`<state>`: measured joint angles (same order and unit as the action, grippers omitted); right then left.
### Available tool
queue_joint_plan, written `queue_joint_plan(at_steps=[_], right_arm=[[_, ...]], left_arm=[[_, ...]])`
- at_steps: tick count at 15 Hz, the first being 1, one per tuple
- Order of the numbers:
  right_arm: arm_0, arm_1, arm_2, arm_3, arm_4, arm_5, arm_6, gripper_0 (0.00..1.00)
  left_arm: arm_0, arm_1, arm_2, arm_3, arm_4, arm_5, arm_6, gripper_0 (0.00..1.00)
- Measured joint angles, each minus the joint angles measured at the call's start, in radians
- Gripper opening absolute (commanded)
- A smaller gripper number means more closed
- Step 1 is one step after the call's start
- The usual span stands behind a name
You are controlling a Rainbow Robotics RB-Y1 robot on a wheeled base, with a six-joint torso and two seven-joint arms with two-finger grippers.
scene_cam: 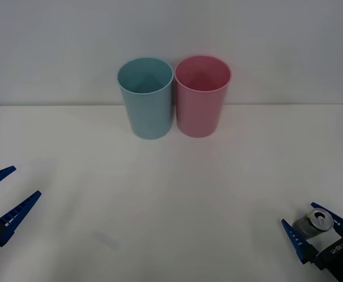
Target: Grasp the object on the table and drop it into the matching bin: aluminum can to the light blue bin, PET bottle to the pink bin.
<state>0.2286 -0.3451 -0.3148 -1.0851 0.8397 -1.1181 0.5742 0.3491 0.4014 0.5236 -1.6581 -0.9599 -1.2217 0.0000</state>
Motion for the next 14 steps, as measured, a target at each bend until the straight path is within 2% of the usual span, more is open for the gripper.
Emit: queue_joint_plan(at_steps=[1,14], right_arm=[[-0.001,0.000,0.000,0.000,0.000,0.000,0.001,0.00],[-0.005,0.000,-0.001,-0.025,-0.003,-0.009,-0.003,0.00]], left_arm=[[0.000,0.000,0.000,0.000,0.000,0.000,0.000,1.00],[0.000,0.000,0.000,0.000,0.000,0.000,0.000,1.00]])
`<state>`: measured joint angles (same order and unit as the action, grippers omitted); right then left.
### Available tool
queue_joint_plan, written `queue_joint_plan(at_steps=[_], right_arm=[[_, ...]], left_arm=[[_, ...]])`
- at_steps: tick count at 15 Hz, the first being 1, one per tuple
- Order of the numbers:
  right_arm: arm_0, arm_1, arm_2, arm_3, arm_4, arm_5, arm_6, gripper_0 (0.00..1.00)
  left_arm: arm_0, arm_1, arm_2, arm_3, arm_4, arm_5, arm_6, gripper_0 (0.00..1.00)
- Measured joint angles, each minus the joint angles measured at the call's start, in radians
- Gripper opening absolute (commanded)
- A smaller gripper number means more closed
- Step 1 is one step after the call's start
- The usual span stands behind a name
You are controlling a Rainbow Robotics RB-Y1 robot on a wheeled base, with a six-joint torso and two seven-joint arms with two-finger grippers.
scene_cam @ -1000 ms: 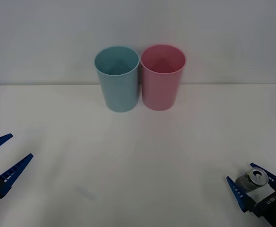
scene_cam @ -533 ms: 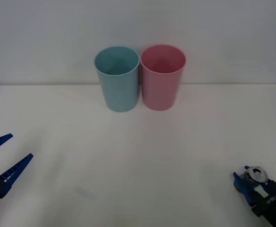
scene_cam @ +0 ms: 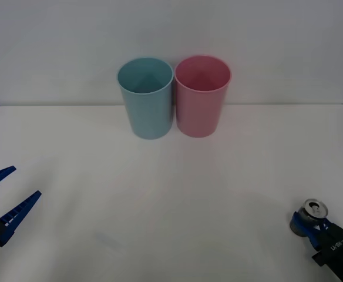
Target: Grasp the object on the table and drop it into the matching bin: aluminum can to the light blue bin, PET bottle to the pink bin.
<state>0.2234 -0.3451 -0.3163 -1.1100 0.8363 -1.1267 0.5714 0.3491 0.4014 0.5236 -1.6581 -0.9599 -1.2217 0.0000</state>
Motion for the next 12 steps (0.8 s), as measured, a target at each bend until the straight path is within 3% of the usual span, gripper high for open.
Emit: queue_joint_plan(at_steps=[3,9,12], right_arm=[[0.019,-0.001,0.000,-0.067,0.001,0.003,-0.018,0.00],[0.120,-0.005,0.034,-0.348,0.001,0.120,-0.082,0.00],[0.126,-0.020,0.051,-0.416,0.006,0.127,-0.197,0.00]], left_arm=[[0.000,0.000,0.000,0.000,0.000,0.000,0.000,1.00],[0.000,0.000,0.000,0.000,0.000,0.000,0.000,1.00],[0.000,0.000,0.000,0.000,0.000,0.000,0.000,1.00]])
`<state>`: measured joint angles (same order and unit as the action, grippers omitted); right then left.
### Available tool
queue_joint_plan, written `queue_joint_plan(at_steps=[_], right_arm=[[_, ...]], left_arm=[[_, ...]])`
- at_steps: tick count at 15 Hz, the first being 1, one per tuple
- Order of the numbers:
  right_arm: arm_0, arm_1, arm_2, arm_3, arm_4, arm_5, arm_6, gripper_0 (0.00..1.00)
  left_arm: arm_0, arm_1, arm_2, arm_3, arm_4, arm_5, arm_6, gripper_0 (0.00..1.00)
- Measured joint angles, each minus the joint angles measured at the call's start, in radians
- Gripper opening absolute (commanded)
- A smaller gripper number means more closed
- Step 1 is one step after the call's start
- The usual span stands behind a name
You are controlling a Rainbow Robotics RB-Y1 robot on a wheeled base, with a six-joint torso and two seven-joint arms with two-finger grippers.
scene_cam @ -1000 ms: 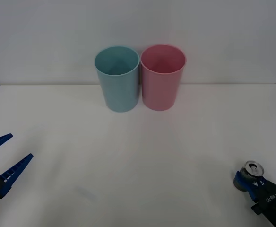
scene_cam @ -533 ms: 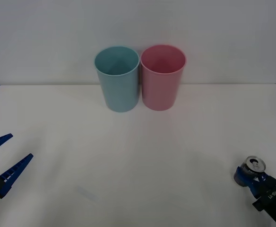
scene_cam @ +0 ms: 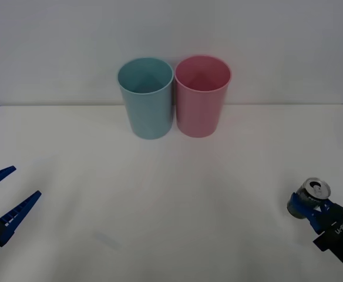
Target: Grasp the object on the table and drop it into the matching bin: aluminum can to the light blue bin, PET bottle to the pink bin.
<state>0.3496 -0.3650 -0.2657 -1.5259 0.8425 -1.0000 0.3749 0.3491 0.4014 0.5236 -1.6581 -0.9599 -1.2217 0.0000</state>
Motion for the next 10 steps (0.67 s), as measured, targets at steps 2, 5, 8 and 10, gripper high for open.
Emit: queue_joint_plan(at_steps=[2,5,8,10], right_arm=[[0.000,-0.013,0.005,-0.053,0.015,0.014,-0.070,0.00],[0.000,-0.042,0.039,-0.162,0.024,0.069,-0.184,0.00],[-0.005,-0.074,0.074,-0.266,0.030,0.134,-0.294,0.00],[-0.025,-0.088,0.080,-0.312,0.045,0.145,-0.365,0.00]], left_arm=[[0.000,0.000,0.000,0.000,0.000,0.000,0.000,1.00],[0.000,0.000,0.000,0.000,0.000,0.000,0.000,1.00],[0.000,0.000,0.000,0.000,0.000,0.000,0.000,1.00],[0.000,0.000,0.000,0.000,0.000,0.000,0.000,1.00]])
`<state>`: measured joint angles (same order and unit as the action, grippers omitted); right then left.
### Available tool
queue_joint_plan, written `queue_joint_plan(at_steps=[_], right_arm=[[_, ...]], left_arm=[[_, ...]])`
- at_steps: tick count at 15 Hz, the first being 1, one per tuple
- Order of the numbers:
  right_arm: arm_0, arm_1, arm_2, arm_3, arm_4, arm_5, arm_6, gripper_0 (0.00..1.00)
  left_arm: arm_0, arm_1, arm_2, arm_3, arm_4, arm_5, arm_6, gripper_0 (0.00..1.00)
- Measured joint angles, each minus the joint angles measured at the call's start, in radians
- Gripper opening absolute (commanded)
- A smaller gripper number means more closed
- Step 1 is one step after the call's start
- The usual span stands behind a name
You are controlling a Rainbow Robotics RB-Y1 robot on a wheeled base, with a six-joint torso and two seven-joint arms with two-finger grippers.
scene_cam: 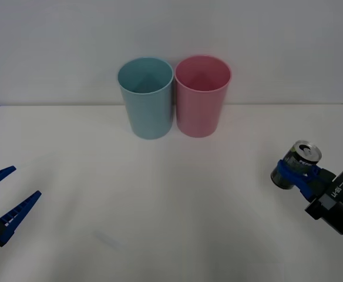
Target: Grasp the object on the table and drop it into the matching bin: aluminum can to the light blue bin, PET bottle to the pink bin.
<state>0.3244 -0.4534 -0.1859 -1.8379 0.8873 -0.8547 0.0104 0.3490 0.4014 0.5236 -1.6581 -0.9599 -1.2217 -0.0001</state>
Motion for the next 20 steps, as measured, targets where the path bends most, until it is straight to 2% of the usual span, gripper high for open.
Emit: queue_joint_plan(at_steps=[5,7,10,15,20], right_arm=[[-0.132,-0.033,0.031,-0.047,0.049,0.004,-0.147,0.00],[-0.194,-0.059,0.060,-0.047,0.065,0.017,-0.157,0.00],[-0.300,-0.093,0.107,-0.047,0.137,0.045,-0.164,0.00],[-0.448,-0.150,0.228,-0.044,0.210,0.179,-0.189,0.00],[-0.677,-0.152,0.343,0.106,0.274,0.206,-0.227,0.00]], left_arm=[[0.000,0.000,0.000,0.000,0.000,0.000,0.000,1.00],[0.000,0.000,0.000,0.000,0.000,0.000,0.000,1.00],[0.000,0.000,0.000,0.000,0.000,0.000,0.000,1.00],[0.000,0.000,0.000,0.000,0.000,0.000,0.000,1.00],[0.000,0.000,0.000,0.000,0.000,0.000,0.000,1.00]])
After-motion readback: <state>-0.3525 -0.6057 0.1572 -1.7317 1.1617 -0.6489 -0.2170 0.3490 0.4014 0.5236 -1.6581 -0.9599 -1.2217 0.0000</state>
